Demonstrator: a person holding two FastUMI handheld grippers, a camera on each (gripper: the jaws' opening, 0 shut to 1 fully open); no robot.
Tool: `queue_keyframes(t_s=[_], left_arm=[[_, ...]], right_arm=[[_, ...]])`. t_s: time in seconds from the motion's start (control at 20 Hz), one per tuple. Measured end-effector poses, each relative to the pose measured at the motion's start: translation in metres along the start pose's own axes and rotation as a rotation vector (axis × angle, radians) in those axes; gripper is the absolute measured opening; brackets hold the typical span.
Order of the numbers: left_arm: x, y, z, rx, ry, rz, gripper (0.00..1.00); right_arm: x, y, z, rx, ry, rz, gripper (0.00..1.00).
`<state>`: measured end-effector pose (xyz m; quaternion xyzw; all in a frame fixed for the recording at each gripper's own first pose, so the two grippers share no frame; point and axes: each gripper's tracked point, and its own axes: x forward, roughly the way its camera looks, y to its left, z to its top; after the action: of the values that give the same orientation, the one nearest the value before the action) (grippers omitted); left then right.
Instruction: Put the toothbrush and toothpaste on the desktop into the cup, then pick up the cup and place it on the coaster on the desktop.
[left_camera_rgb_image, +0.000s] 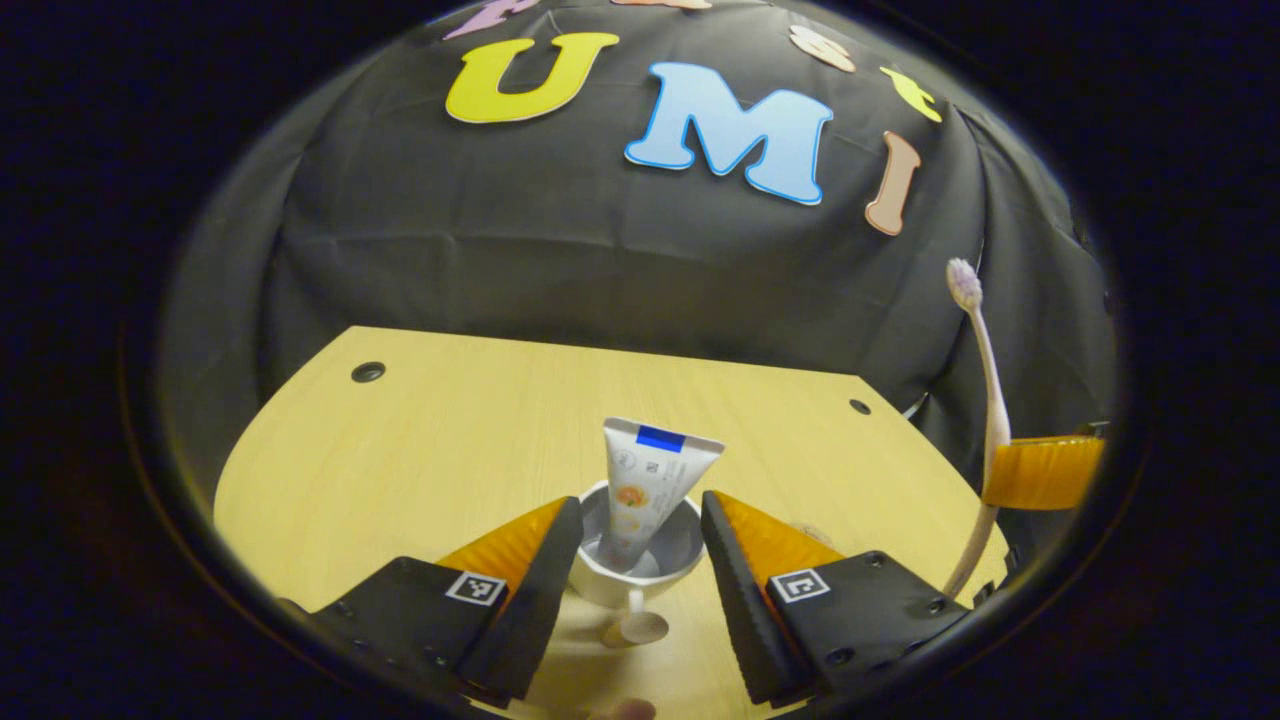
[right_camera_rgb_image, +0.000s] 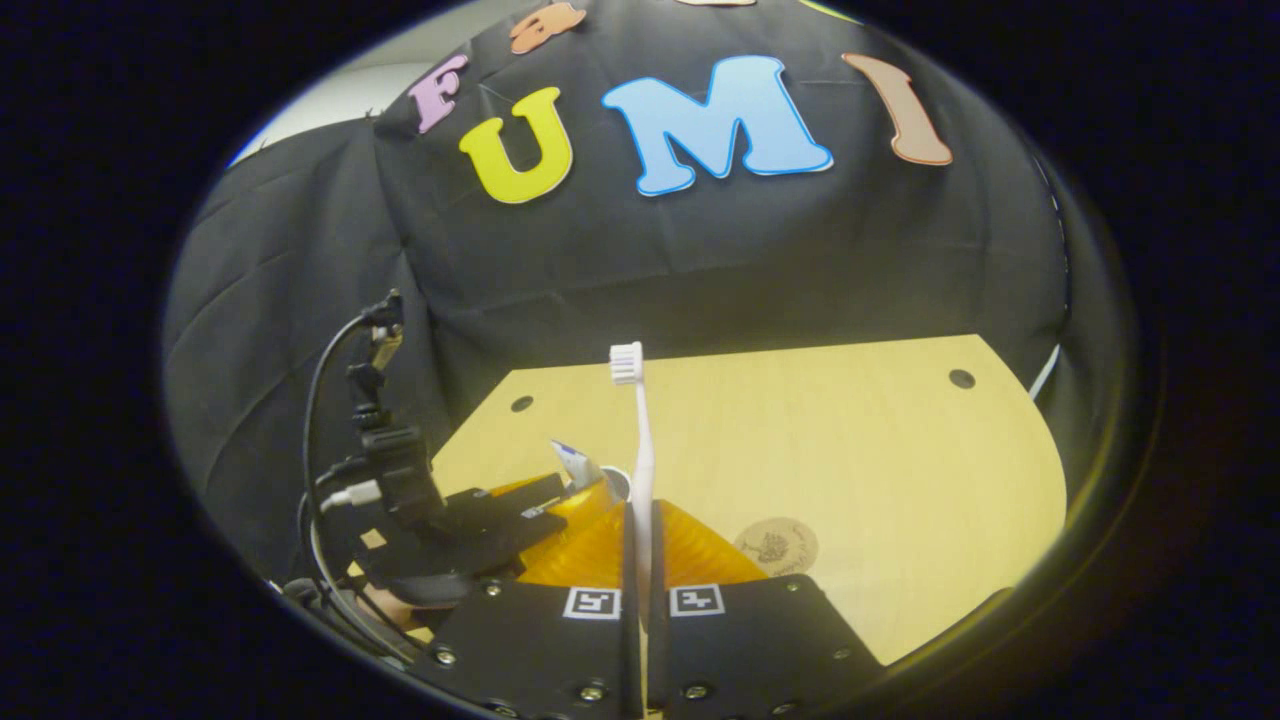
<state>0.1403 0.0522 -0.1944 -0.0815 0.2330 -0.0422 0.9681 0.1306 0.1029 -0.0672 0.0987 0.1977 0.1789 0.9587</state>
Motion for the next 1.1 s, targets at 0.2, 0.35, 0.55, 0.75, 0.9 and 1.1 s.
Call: queue_keyframes(t_s=[0.2, 0.35, 0.55, 0.75, 0.9, 1.1], left_arm=[[-0.032, 0.015, -0.007, -0.035, 0.016, 0.034, 0.82], [-0.058, 0.030, -0.017, -0.063, 0.040, 0.078, 0.80], [-0.082, 0.053, -0.039, -0.107, 0.091, 0.145, 0.97], [-0.099, 0.074, -0.063, -0.153, 0.137, 0.177, 0.96], [-0.103, 0.080, -0.080, -0.182, 0.172, 0.179, 0.96], [-0.112, 0.086, -0.095, -0.192, 0.198, 0.179, 0.97]], right_arm=[[0.027, 0.016, 0.016, -0.005, -0.051, 0.058, 0.04], [0.051, 0.029, 0.023, 0.014, -0.083, 0.108, 0.04], [0.076, 0.052, 0.034, -0.042, -0.171, 0.182, 0.03], [0.103, 0.070, 0.031, -0.096, -0.231, 0.235, 0.04], [0.112, 0.078, 0.021, -0.176, -0.264, 0.246, 0.04], [0.128, 0.080, 0.006, -0.266, -0.303, 0.207, 0.04]])
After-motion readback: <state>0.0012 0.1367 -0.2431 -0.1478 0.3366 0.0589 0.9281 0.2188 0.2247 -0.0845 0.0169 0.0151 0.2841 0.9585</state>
